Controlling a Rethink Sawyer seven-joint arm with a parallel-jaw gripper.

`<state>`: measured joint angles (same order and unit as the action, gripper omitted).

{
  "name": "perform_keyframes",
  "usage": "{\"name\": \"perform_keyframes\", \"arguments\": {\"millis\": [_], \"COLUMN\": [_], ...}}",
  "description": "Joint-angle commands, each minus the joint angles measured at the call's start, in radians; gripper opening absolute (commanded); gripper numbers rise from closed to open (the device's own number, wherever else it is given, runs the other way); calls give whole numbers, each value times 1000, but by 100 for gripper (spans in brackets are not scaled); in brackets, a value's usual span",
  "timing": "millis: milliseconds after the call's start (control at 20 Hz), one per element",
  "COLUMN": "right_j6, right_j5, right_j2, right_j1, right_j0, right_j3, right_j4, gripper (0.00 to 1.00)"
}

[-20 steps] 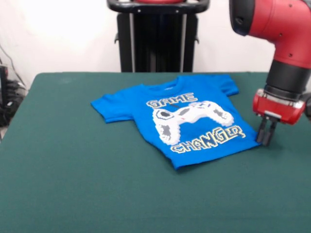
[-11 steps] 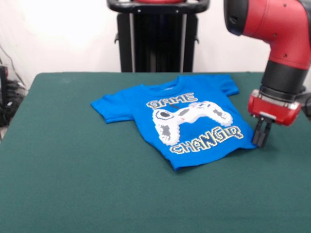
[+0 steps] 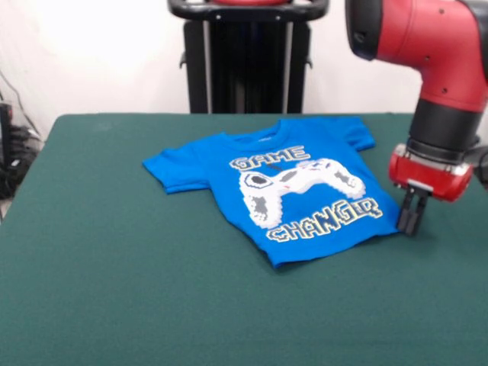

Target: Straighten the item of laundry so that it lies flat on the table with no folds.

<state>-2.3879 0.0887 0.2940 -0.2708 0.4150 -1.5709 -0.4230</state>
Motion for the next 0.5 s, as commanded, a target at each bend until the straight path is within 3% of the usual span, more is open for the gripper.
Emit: {"name": "perform_keyframes", "arguments": {"millis": [50,250,500], "right_j6": [-184,-188,-188], "right_j5": [-46,-64,5], "right_j2": [-194,-201,-145], "right_j1": [41,64,45], "right_j0": [-37,-37,-1], "right_j3": [1,43,51], "right_j4": [-44,-59,-76], "gripper": [0,0,0]}}
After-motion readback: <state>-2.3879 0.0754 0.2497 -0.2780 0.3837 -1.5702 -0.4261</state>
